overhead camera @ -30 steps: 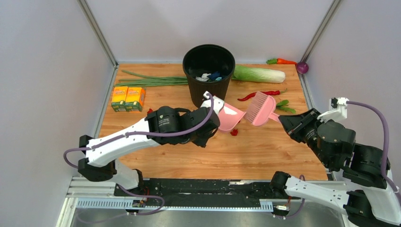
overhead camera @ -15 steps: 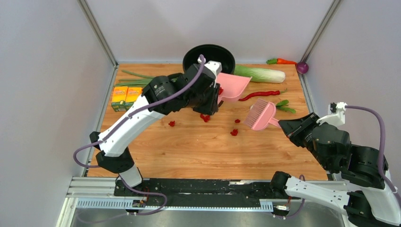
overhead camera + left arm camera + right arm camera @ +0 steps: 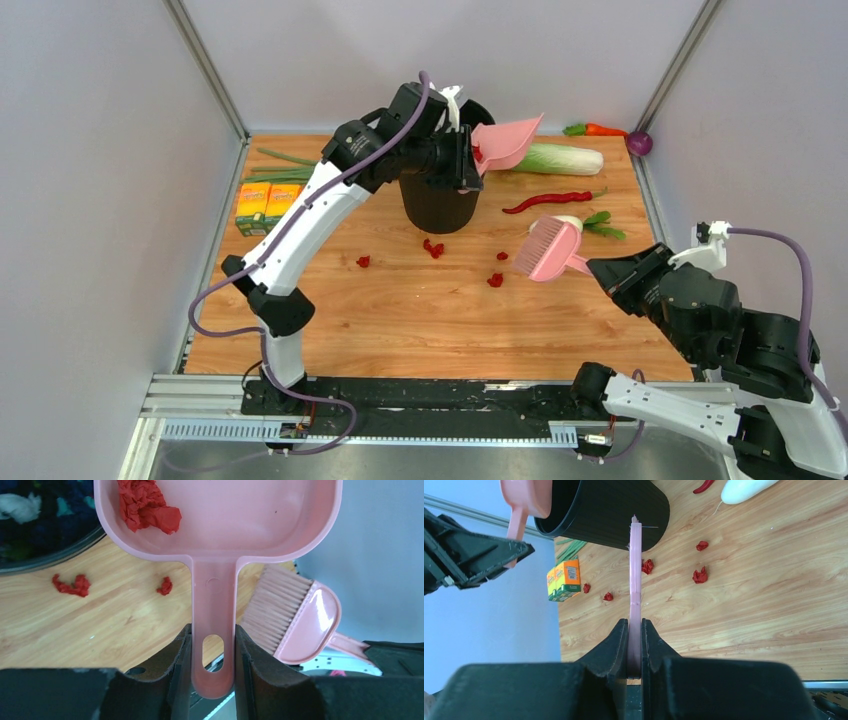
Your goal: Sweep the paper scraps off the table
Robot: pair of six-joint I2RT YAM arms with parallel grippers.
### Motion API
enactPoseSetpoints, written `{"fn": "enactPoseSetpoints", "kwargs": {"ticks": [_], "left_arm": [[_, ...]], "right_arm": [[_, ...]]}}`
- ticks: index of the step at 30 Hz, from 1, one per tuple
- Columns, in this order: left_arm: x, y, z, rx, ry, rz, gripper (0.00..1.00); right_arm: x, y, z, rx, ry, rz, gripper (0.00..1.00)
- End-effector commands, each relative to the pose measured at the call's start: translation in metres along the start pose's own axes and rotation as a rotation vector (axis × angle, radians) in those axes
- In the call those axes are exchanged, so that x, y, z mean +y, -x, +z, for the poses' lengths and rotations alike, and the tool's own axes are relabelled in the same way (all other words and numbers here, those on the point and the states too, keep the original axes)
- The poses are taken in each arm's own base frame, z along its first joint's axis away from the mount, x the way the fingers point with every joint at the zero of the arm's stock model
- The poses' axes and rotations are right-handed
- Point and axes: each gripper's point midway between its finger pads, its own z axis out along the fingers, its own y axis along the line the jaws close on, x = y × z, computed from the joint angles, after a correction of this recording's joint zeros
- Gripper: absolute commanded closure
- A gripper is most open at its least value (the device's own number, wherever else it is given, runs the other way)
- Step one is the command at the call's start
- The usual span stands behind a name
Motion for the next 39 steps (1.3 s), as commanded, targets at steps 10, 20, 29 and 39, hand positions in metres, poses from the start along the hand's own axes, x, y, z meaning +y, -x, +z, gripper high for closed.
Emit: {"fn": "enactPoseSetpoints", "kwargs": {"ticks": [10, 20, 29, 39], "left_arm": [[-0.043, 0.088, -0.017, -0.191, -0.419, -0.238, 1.0], [-0.018, 0.123, -0.057, -0.343, -0.677, -0.491, 1.0], [-0.009, 0.133, -0.067, -0.379, -0.906, -0.689, 1.0], [-0.025, 0.144, -0.088, -0.382, -0.985, -0.655, 1.0]], "right_arm": [[-0.013, -0.003, -0.005, 0.015, -0.009, 0.02, 1.0], [-0.016, 0.011, -0.017, -0.016, 0.029, 0.072, 1.0], [-0.017, 0.01, -0.015, -0.021, 0.019, 0.077, 1.0], [-0.012, 0.007, -0.01, -0.016, 0.012, 0.07, 1.0]]}}
